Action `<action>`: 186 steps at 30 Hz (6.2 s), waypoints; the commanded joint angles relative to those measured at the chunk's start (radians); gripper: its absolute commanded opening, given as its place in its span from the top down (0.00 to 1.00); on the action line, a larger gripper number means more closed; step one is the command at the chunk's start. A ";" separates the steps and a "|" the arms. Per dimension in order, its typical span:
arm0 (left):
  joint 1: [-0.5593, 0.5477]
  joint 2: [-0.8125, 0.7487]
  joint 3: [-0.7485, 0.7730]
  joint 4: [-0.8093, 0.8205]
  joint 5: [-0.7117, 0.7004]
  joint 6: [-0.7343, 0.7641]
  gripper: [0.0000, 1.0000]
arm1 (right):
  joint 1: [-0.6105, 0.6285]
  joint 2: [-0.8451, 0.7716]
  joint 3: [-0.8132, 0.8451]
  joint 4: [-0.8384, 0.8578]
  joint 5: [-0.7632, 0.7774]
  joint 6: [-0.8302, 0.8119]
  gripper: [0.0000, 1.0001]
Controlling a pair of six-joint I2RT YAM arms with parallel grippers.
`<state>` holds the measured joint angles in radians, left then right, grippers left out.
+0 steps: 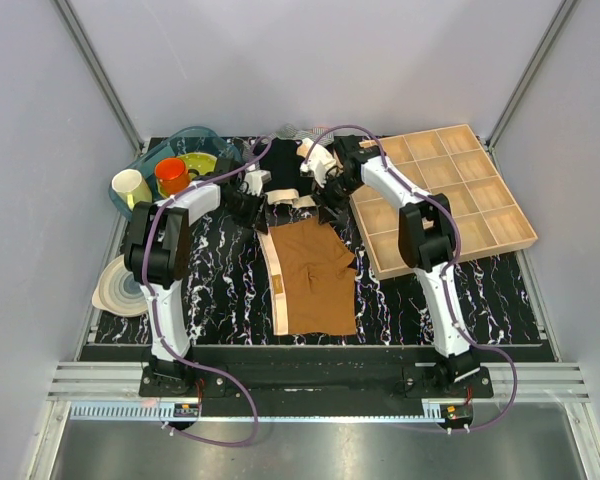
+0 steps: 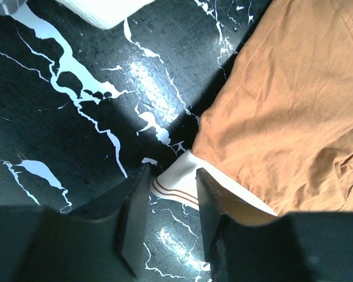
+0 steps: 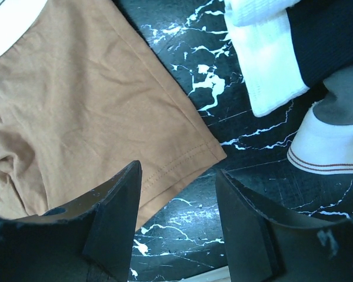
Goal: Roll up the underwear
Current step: Fold the underwear at the center of the board.
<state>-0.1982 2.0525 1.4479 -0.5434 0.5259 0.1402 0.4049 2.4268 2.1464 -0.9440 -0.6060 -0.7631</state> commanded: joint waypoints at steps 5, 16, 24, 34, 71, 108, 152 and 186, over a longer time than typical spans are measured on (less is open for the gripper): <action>0.002 0.014 0.037 -0.024 0.042 0.025 0.83 | -0.009 0.067 0.125 -0.032 0.051 0.088 0.39; 0.003 0.018 0.046 -0.030 0.020 0.012 0.89 | -0.008 0.141 0.210 -0.076 0.046 0.107 0.43; 0.003 0.026 0.062 -0.030 0.008 -0.005 0.91 | -0.008 0.167 0.250 -0.119 0.002 0.091 0.71; 0.036 -0.032 0.089 0.013 -0.015 -0.053 1.00 | -0.009 0.121 0.357 -0.118 -0.018 0.110 1.00; -0.159 -0.836 -0.632 0.099 -0.121 0.315 1.00 | 0.121 -0.702 -0.798 0.209 -0.124 -0.027 1.00; -0.463 -0.810 -0.718 -0.030 -0.256 0.302 0.96 | 0.183 -0.709 -1.017 0.238 -0.017 -0.146 0.99; -0.644 -0.914 -0.695 -0.055 -0.276 0.265 0.94 | 0.123 -0.739 -1.005 0.100 -0.064 -0.194 0.97; -0.787 -0.647 -0.566 -0.047 -0.409 0.101 0.91 | 0.097 -0.699 -0.997 0.073 -0.021 -0.200 0.93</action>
<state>-0.9817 1.4334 0.8318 -0.6014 0.1886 0.2810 0.5236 1.7687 1.1278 -0.8619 -0.5953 -0.9482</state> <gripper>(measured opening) 0.102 0.075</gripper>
